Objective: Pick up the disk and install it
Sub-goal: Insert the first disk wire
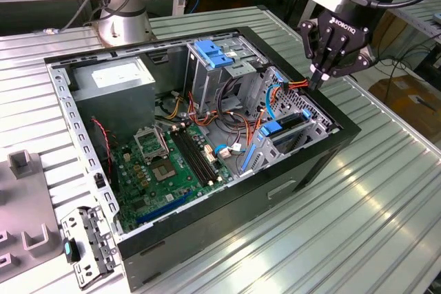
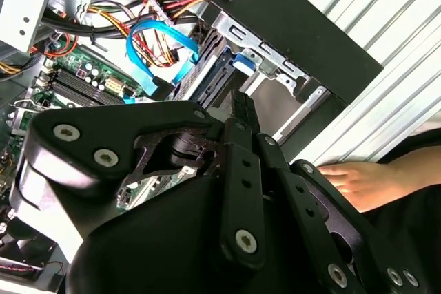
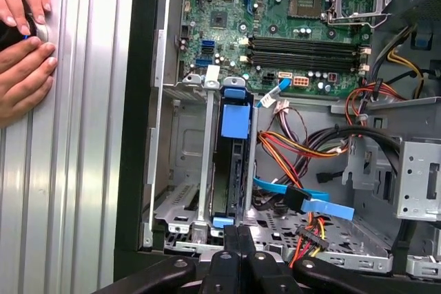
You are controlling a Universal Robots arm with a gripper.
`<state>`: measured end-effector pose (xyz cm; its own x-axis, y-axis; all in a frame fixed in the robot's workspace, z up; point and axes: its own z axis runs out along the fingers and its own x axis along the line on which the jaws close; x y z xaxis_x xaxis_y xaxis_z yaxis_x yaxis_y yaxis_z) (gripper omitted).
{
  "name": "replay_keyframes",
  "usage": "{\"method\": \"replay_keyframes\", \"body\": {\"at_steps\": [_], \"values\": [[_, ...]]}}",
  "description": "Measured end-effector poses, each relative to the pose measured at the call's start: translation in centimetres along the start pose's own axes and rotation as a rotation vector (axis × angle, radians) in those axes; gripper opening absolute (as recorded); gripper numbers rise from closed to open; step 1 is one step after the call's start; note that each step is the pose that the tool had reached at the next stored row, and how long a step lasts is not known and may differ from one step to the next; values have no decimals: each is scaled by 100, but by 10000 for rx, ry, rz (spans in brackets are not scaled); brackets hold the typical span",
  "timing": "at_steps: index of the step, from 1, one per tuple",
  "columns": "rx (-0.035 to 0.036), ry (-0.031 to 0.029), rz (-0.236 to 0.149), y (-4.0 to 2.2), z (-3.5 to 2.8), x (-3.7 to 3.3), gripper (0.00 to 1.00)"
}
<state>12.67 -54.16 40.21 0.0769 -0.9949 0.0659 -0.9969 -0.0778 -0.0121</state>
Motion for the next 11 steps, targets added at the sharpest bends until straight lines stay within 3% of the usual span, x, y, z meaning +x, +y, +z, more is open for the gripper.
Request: {"method": "replay_keyframes", "body": {"at_steps": [6,7,8,11], "values": [[-16,0,-1,-153,0,-31,11],[-77,-68,-3,-200,1,-27,11],[-96,-161,-4,-209,1,-27,11],[-96,-167,-4,-210,1,-27,11]]}}
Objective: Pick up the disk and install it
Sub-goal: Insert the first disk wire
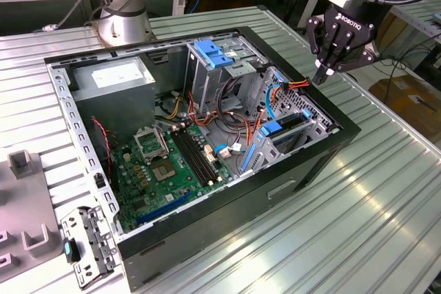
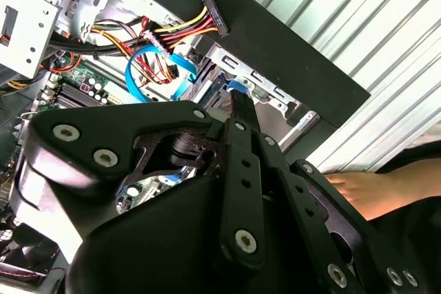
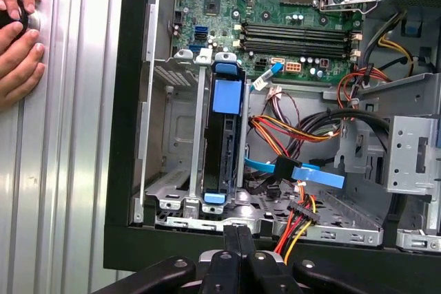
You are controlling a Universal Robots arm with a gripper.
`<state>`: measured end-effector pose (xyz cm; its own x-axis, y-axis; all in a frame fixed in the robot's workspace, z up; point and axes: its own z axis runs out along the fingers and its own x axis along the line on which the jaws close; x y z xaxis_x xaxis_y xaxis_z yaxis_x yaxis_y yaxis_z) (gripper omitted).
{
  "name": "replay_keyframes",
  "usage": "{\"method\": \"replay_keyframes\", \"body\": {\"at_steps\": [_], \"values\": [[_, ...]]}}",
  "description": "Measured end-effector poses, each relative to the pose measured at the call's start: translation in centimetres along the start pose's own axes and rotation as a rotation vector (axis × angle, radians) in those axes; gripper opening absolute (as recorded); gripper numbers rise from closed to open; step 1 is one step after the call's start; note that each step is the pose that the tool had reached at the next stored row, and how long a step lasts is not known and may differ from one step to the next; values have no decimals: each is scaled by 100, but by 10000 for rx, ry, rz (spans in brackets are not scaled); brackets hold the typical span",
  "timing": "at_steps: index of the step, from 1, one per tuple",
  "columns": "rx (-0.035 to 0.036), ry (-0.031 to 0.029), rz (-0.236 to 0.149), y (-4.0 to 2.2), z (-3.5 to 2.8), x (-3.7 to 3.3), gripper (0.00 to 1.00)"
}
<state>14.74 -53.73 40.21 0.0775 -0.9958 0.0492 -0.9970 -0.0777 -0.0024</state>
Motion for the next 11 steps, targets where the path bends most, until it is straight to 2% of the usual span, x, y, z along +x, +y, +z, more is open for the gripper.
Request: {"method": "replay_keyframes", "body": {"at_steps": [11], "values": [[0,-5,0,0,0,0,11]]}}
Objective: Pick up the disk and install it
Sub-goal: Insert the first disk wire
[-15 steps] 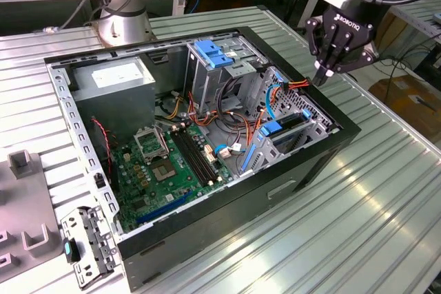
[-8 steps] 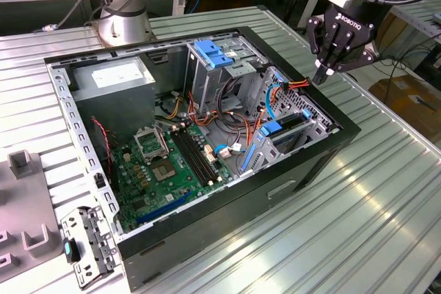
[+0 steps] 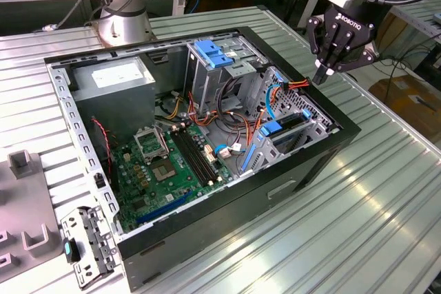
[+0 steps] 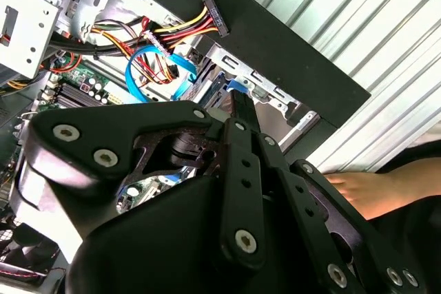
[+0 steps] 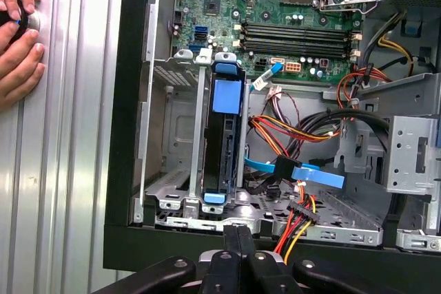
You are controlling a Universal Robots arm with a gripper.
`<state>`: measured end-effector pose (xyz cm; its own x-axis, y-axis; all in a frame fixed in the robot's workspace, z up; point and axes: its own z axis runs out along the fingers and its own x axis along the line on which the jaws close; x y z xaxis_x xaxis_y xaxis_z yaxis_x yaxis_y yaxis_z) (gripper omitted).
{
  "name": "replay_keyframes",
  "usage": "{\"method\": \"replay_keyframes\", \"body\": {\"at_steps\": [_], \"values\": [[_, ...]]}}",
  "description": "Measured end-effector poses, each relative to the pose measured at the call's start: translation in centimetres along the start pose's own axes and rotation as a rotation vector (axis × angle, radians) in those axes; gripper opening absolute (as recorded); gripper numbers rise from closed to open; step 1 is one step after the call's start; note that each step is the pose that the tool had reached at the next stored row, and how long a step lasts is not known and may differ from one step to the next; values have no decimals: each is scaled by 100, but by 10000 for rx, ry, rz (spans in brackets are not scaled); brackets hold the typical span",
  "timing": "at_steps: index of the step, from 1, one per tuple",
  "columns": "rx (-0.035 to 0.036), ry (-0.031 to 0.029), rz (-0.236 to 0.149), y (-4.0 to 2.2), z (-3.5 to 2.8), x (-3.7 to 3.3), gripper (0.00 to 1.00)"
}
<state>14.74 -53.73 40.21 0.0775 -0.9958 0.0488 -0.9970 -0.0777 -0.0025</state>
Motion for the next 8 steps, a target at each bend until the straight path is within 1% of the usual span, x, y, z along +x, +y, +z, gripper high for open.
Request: {"method": "replay_keyframes", "body": {"at_steps": [2,4,7,8], "values": [[3,-2,-62,0,1,-3,11],[11,-1,-302,-1,0,-4,11],[35,-3,-847,-1,3,-5,11],[47,-3,-1103,-1,3,-5,11]]}}
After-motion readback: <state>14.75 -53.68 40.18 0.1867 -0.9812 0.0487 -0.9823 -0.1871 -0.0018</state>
